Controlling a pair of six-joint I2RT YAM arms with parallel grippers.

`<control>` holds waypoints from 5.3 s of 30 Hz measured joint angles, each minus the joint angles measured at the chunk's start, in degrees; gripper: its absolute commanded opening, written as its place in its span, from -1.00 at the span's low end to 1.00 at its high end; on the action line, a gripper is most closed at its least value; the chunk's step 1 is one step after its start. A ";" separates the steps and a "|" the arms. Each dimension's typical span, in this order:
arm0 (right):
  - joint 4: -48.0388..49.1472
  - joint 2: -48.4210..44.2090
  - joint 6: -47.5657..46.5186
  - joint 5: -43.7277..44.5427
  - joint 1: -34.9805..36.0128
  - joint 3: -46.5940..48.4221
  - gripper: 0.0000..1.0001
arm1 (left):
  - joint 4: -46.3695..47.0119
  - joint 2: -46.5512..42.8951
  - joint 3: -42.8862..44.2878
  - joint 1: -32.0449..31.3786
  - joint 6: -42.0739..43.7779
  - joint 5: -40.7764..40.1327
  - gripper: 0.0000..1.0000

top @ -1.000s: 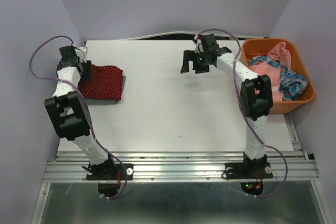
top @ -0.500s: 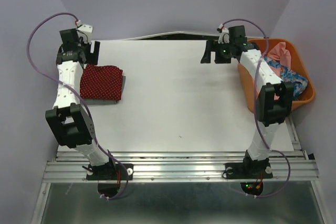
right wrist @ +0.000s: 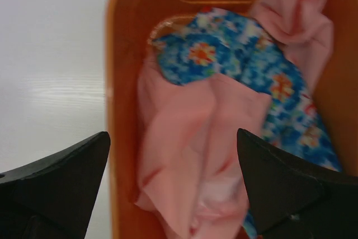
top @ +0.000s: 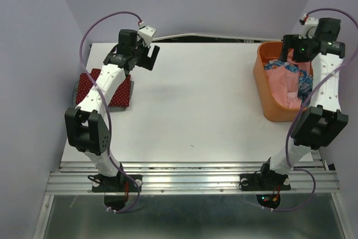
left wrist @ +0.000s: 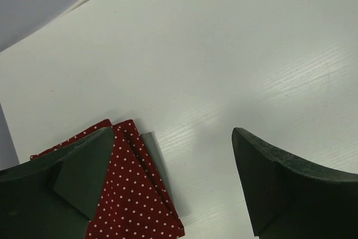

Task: Fold and stack the skirts
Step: Grab the skirt from the pile, then move the skirt to the center of the board, then flatten the skirt out

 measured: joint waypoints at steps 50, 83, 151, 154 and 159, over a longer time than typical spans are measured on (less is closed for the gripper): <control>14.78 -3.37 -33.70 27.82 -14.88 -13.53 -0.99 | -0.09 0.90 -2.86 -0.20 -3.17 5.60 0.97; 31.54 -16.70 10.97 -14.88 14.64 -13.53 -0.99 | 7.67 -10.88 -6.19 11.56 -10.99 25.88 0.97; 19.32 6.27 -9.44 2.03 67.41 -28.22 0.26 | 3.02 -8.00 -21.53 15.02 -12.55 34.99 0.73; 16.76 10.84 -8.48 1.11 61.48 -20.72 0.37 | 3.85 -8.79 -25.75 16.35 -12.76 36.81 0.70; 13.64 21.55 -6.08 -2.71 49.72 2.05 0.60 | 4.35 -9.31 -34.12 16.57 -15.13 40.30 0.69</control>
